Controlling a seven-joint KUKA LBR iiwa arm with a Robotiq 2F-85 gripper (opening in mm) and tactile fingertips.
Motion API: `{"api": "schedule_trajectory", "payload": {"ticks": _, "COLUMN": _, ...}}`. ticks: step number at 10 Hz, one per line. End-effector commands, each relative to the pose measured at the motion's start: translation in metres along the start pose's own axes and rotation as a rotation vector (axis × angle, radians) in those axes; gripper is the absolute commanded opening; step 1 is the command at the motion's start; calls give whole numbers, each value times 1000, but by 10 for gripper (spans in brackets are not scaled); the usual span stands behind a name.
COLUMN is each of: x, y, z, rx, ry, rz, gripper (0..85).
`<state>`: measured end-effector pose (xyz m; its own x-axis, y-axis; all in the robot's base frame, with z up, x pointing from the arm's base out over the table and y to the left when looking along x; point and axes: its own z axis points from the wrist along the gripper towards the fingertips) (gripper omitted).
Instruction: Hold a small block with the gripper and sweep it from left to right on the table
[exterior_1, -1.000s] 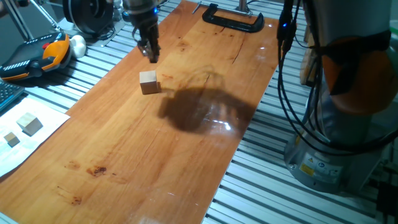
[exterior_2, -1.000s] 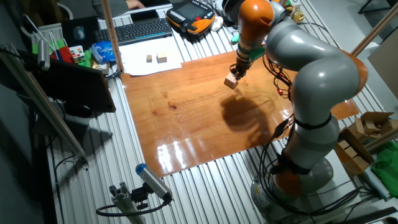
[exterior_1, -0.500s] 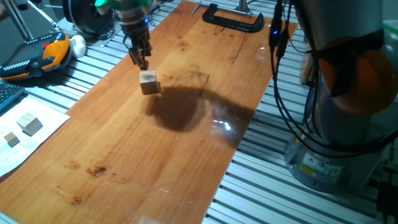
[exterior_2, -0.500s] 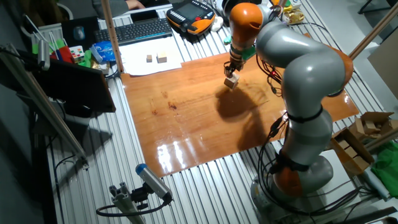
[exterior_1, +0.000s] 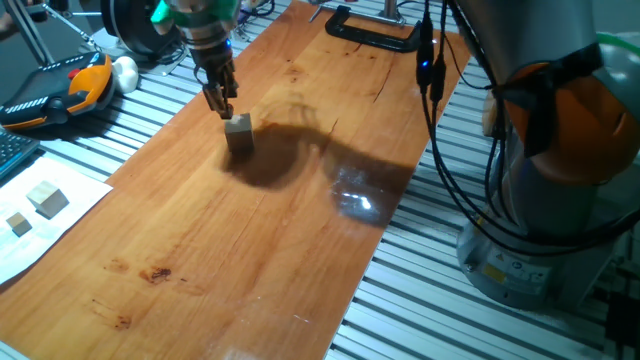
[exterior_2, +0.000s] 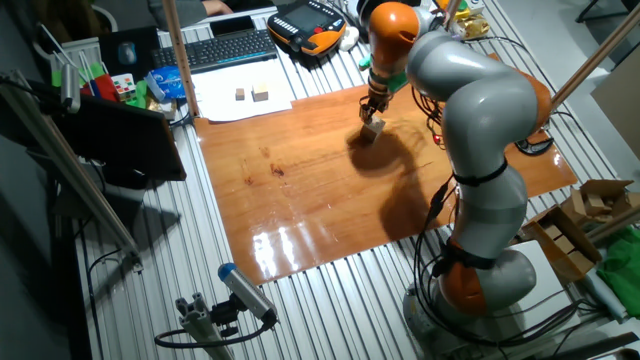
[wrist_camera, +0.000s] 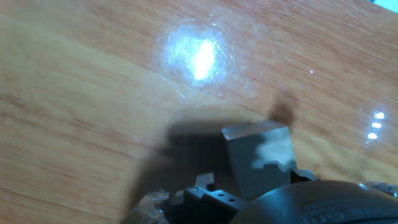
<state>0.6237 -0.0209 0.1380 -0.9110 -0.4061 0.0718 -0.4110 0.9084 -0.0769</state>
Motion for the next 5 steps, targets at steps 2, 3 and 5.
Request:
{"api": "schedule_trajectory", "payload": {"ticks": 2, "x": -3, "y": -5, "z": 9, "rx": 50, "ry": 12, "rz": -21, "gripper": 650}}
{"api": "schedule_trajectory", "payload": {"ticks": 3, "x": -5, "y": -8, "z": 17, "rx": 37, "ry": 4, "rz": -23, "gripper": 653}}
{"api": "schedule_trajectory", "payload": {"ticks": 5, "x": -6, "y": -8, "z": 23, "rx": 18, "ry": 1, "rz": -24, "gripper": 667}}
